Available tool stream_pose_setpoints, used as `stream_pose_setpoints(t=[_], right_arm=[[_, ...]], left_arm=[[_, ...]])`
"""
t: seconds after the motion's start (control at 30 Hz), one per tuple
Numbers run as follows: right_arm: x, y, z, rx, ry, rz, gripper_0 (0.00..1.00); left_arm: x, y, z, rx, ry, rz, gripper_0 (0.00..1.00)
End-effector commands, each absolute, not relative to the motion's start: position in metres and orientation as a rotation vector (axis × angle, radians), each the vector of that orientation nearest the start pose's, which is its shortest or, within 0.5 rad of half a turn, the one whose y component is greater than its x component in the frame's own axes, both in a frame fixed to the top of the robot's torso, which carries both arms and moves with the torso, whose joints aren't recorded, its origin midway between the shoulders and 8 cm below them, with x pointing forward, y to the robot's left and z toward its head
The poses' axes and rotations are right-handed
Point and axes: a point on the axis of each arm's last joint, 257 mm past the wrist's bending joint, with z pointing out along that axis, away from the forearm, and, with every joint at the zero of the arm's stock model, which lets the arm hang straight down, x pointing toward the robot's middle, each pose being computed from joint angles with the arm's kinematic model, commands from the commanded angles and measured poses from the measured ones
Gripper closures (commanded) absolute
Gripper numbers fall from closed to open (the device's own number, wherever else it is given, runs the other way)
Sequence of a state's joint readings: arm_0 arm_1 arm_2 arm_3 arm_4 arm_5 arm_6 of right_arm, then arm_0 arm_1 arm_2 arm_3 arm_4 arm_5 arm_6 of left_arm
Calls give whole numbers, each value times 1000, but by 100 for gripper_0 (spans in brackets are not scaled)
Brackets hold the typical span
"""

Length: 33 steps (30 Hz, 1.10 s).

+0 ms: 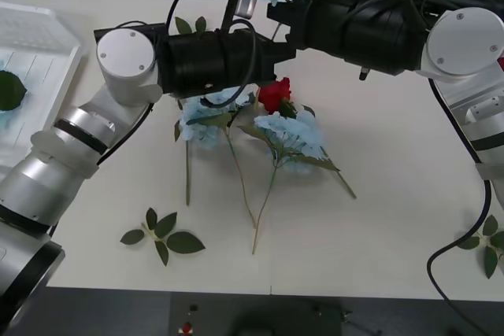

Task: Put the red flowers into the right box and the blue flowers into the left box

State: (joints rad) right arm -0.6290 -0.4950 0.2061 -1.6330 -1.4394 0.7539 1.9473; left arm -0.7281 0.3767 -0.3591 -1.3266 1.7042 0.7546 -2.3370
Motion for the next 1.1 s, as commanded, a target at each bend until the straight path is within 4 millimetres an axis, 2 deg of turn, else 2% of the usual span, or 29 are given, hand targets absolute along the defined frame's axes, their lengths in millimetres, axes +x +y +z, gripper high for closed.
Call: stream_pose_setpoints(t=[0.03,0.13,0.23,0.27,0.37,0.4,0.43,0.47,0.5,0.6,0.63,0.67,0.7,0.73,0.77,0.8,0.93,1.0,1.03,1.07,1.1], right_arm=[[548,-13,12,-649,1561,878,32],[547,-13,9,-655,1574,883,25],[547,-14,9,-655,1575,881,22],[547,-14,9,-655,1576,879,22],[547,-16,5,-667,1589,869,21],[547,-17,2,-675,1599,865,21],[547,-23,-8,-702,1631,831,21],[547,-28,-15,-721,1657,808,21],[548,-33,-21,-737,1680,784,21],[548,-73,-68,-854,1858,604,21],[548,-73,-68,-854,1858,604,21],[548,-99,-98,-913,1975,484,21],[549,-109,-108,-931,2018,437,21],[550,-129,-128,-965,2100,346,21],[552,-138,-136,-978,2131,305,21],[556,-159,-153,-1015,2191,203,21],[568,-195,-186,-1117,2284,-45,21],[574,-210,-199,-1163,2299,-163,21],[578,-209,-204,-1183,2293,-209,21],[581,-210,-205,-1186,2291,-224,21],[583,-209,-210,-1173,2302,-224,21]], left_arm=[[558,-17,-59,763,1623,-968,100],[565,14,-55,741,1644,-946,100],[575,61,-54,746,1687,-863,100],[576,70,-55,754,1699,-842,100],[578,134,-58,774,1780,-738,100],[579,149,-56,767,1795,-718,100],[580,197,-59,749,1860,-641,100],[580,229,-64,733,1908,-588,100],[580,253,-66,720,1938,-547,100],[561,382,-85,677,2127,-314,100],[561,382,-85,677,2127,-314,100],[547,443,-98,661,2220,-186,100],[544,464,-102,644,2246,-136,100],[536,505,-113,615,2296,-41,100],[532,522,-117,601,2315,0,100],[525,559,-128,568,2353,97,100],[520,619,-149,509,2379,301,100],[522,629,-154,506,2379,358,99],[524,633,-155,511,2371,391,90],[526,635,-155,513,2366,406,75],[529,637,-154,516,2352,433,51]])
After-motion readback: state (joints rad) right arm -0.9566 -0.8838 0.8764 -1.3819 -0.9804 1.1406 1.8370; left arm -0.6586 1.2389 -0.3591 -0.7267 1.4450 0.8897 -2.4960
